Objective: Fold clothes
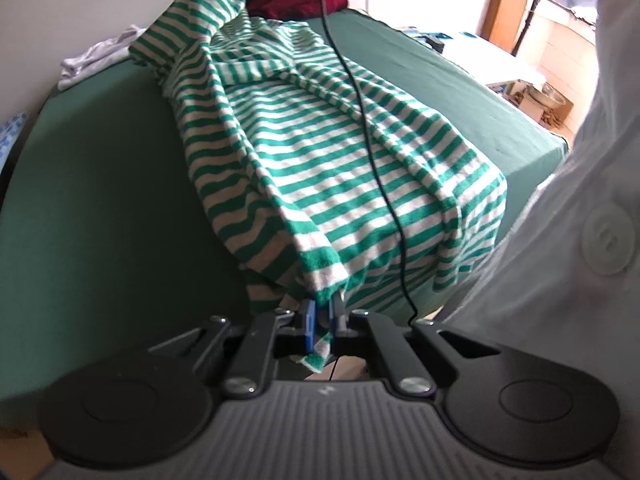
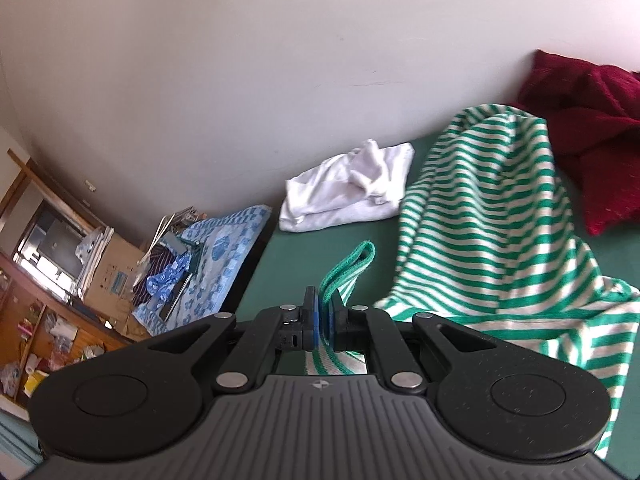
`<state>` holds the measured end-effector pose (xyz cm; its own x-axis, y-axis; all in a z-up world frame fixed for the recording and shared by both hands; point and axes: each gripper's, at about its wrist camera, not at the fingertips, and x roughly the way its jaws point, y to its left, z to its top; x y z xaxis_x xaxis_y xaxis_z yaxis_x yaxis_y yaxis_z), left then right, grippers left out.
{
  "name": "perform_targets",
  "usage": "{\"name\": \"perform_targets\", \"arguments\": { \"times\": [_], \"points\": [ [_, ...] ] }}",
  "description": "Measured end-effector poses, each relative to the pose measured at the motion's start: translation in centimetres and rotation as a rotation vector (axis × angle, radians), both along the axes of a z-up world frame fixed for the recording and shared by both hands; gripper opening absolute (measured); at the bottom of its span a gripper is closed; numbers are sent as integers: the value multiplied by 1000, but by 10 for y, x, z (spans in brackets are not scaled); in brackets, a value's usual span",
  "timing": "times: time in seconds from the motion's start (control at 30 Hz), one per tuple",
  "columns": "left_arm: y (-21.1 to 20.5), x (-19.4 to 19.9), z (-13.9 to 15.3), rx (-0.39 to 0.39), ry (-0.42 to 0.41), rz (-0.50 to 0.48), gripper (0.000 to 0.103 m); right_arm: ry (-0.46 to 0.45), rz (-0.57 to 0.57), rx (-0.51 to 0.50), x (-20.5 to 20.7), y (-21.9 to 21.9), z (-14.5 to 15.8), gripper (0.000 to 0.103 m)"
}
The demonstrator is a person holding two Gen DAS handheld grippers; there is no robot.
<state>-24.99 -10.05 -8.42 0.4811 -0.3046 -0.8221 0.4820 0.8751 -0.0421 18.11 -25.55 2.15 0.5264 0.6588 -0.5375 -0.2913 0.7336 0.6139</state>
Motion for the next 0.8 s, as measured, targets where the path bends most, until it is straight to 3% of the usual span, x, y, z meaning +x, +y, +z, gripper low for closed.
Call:
{"name": "perform_targets", "arguments": {
  "times": [0.53, 0.8],
  "points": [
    [-19, 4, -4, 3, 71, -69, 1, 74, -121, 21, -11, -75, -34, 4],
    [-25, 5, -8, 11, 95, -78, 2, 134, -249, -96, -19, -93, -67, 4]
  ]
}}
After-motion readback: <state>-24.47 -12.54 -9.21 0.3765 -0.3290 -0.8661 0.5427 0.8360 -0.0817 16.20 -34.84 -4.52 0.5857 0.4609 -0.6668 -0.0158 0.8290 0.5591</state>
